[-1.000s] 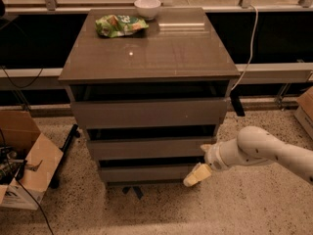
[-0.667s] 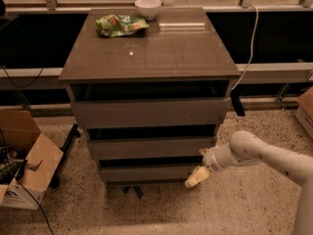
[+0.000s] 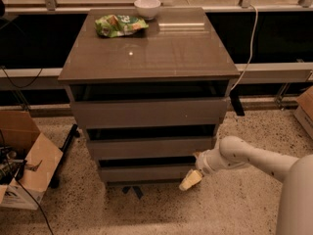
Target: Open bottom drawer
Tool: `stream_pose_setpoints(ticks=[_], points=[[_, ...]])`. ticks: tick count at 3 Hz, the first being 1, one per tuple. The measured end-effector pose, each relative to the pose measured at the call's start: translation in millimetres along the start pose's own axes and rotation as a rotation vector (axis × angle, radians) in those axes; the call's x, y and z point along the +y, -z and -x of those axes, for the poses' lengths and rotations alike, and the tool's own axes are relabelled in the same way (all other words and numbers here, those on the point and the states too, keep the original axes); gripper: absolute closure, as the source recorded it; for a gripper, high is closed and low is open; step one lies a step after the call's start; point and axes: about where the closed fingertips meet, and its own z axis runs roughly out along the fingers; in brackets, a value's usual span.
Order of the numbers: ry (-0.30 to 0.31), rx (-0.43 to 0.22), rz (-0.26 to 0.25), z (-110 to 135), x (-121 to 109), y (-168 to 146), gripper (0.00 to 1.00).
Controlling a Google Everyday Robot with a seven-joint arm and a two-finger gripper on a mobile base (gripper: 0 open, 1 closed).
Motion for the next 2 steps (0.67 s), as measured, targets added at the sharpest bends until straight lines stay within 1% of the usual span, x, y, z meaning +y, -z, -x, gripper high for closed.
stream_pose_setpoints(ticks=[1,2], points=[[0.044,0.023,-0.049,-7.0,-13.0,-27.3,0.00],[0.042,0.052,-0.068,-20.3,-33.0,-54.4,0.00]])
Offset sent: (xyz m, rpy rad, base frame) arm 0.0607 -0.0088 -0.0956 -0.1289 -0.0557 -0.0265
